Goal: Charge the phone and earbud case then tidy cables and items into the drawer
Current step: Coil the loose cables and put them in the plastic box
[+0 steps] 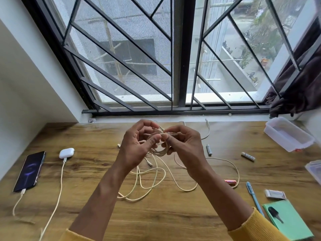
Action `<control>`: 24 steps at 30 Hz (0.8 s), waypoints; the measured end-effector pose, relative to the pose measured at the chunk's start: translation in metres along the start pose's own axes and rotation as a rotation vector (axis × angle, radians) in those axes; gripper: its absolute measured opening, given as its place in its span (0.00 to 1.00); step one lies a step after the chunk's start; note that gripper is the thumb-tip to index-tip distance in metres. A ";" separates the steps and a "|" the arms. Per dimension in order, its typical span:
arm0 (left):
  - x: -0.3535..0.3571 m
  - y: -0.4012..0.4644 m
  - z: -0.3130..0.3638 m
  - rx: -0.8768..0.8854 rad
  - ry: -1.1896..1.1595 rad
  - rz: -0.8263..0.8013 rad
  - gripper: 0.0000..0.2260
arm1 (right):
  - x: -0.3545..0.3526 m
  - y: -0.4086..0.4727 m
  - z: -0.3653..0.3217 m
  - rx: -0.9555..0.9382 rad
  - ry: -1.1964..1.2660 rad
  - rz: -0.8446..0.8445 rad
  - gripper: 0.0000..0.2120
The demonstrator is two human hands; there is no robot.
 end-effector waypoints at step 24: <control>-0.021 -0.005 0.004 0.031 0.229 0.209 0.19 | 0.022 0.002 0.008 -0.065 -0.088 -0.220 0.10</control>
Point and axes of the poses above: each hand's wrist, its own y-axis towards the middle knuckle, its own x-axis out of the palm, z = x × y, the point moved 8 cm from there along y, towards the middle knuckle
